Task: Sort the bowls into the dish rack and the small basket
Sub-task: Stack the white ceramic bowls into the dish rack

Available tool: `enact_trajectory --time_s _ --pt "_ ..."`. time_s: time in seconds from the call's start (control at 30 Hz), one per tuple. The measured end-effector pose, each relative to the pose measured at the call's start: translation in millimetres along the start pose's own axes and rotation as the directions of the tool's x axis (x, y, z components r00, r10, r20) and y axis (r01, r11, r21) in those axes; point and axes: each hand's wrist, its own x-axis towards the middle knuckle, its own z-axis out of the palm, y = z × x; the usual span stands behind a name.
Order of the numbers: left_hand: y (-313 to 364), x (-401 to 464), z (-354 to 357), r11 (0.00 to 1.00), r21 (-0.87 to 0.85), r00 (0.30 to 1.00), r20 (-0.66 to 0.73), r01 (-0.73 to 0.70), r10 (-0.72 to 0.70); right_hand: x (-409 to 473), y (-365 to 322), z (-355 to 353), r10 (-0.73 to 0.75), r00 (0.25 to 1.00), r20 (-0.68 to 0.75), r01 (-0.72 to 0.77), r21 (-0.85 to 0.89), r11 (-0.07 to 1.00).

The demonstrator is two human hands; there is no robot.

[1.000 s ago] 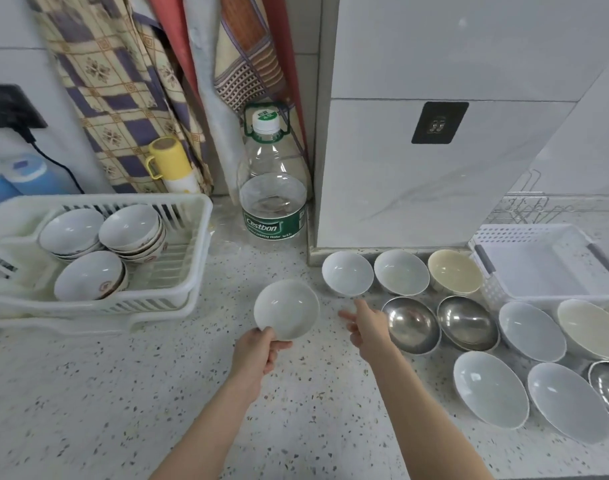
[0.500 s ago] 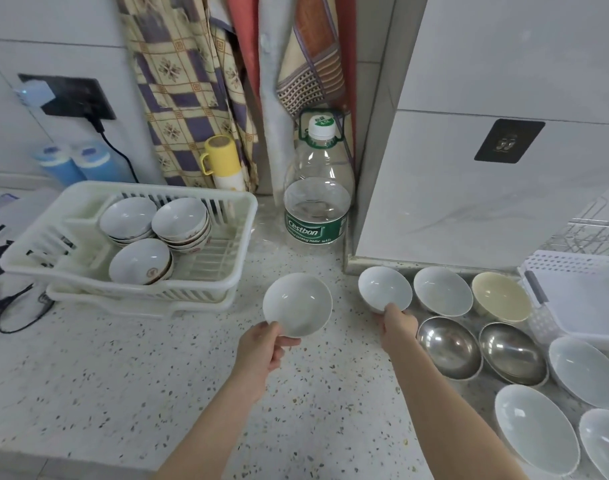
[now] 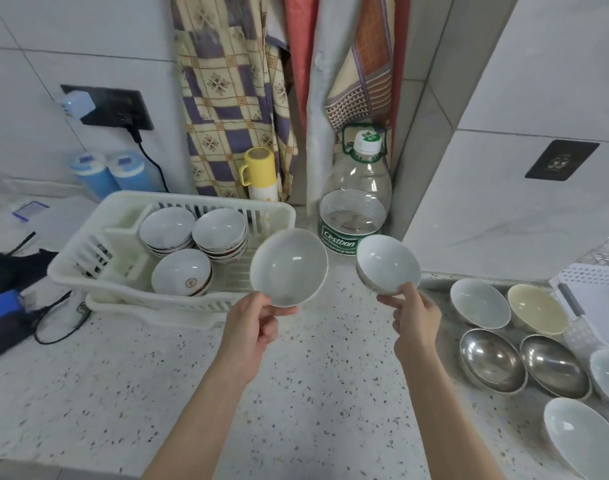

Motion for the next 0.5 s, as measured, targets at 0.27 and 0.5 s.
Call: enact_trajectory --time_s 0.27,0.5 --pt "87 18 -120 0.98 0.066 0.971 -0.137 -0.19 0.197 -57 -6 112 -0.149 0.947 0.283 0.186 -0.106 0.977" --pt "121 45 -208 0.971 0.055 0.939 -0.251 -0.231 0.237 -90 33 195 -0.074 0.872 0.483 0.275 -0.361 0.891"
